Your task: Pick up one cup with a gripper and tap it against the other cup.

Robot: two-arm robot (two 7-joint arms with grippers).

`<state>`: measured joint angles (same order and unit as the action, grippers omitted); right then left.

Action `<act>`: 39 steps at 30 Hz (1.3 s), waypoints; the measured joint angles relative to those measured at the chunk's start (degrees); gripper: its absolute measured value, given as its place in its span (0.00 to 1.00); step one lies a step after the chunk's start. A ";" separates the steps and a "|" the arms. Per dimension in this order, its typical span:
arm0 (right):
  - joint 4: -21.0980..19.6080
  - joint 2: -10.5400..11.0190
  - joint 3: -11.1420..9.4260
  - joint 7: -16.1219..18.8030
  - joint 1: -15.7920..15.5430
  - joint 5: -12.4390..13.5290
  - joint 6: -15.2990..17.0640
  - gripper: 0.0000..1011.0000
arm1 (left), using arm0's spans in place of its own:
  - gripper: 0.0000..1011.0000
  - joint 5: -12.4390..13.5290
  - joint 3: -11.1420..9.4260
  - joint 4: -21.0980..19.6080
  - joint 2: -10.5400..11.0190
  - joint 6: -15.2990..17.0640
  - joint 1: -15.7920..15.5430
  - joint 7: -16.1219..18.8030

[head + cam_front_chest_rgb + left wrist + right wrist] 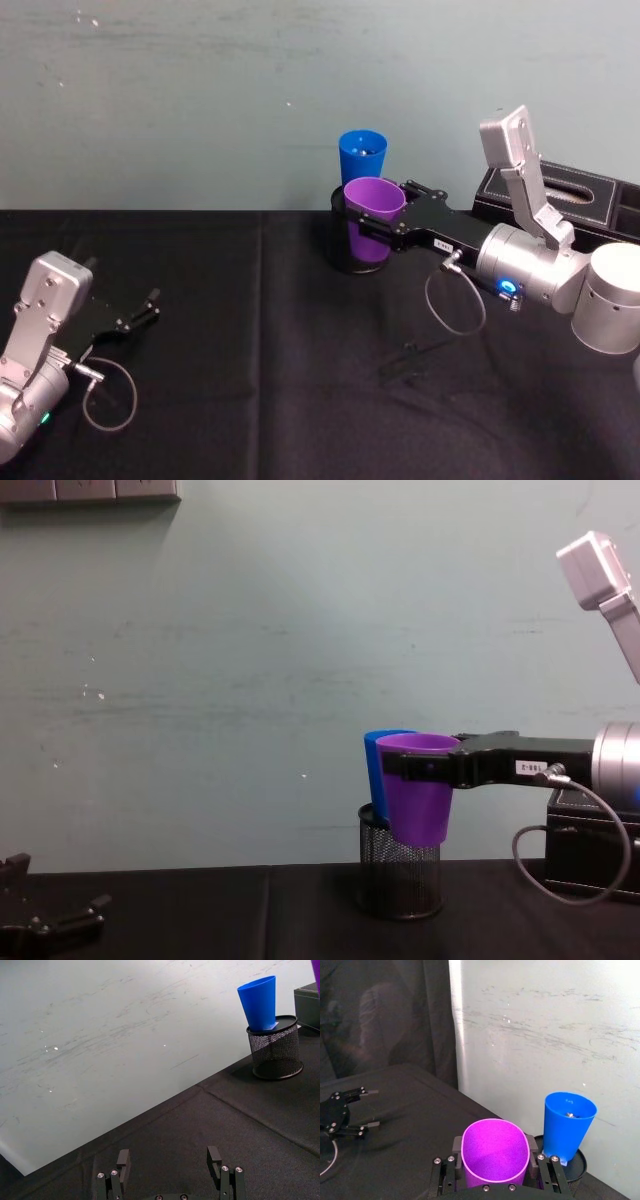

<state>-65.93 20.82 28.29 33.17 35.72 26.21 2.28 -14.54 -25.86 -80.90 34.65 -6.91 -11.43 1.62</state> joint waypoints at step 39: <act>15.97 -6.12 -0.74 4.11 11.04 0.34 -1.30 0.72 | 0.99 0.00 0.00 0.00 0.00 0.00 0.00 0.00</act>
<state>-49.96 14.70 27.55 37.28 46.76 26.56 0.98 -14.54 -25.86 -80.90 34.65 -6.91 -11.43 1.62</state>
